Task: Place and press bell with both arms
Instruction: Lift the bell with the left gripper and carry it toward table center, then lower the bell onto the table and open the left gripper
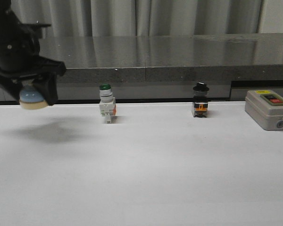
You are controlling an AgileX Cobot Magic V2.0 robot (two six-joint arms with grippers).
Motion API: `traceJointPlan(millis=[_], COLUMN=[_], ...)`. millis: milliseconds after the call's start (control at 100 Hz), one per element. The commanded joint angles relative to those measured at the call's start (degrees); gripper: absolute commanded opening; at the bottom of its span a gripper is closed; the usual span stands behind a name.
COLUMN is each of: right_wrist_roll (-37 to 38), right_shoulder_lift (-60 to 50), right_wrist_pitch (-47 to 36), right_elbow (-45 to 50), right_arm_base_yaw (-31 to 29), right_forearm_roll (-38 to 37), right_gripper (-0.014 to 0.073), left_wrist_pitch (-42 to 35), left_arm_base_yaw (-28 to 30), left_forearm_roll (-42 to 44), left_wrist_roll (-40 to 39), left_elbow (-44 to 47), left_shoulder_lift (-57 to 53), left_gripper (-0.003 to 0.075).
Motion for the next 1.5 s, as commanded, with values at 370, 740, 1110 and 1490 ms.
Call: traceJointPlan(millis=[370, 740, 1110, 1490], right_wrist_roll=[-0.32, -0.32, -0.32, -0.32], right_shoulder_lift=[-0.51, -0.51, -0.51, -0.51], right_wrist_pitch=[-4.05, -4.05, -4.05, -4.05], right_elbow=[-0.98, -0.98, -0.98, -0.98], right_arm_base_yaw=[0.11, 0.11, 0.11, 0.11], right_forearm_roll=[-0.01, -0.01, -0.01, -0.01], right_gripper=[-0.0059, -0.0059, -0.0059, -0.0059], left_wrist_pitch=[-4.19, -7.86, -7.75, -7.51], left_arm_base_yaw=[-18.53, -25.58, -26.25, -26.25], left_forearm_roll=[-0.59, -0.97, -1.54, -2.54], left_wrist_roll=[0.16, 0.16, 0.16, 0.35], left_elbow=[-2.05, -2.13, -2.39, -2.39], left_shoulder_lift=[-5.81, 3.49, 6.78, 6.78], left_gripper=[0.0219, 0.0221, 0.0272, 0.0545])
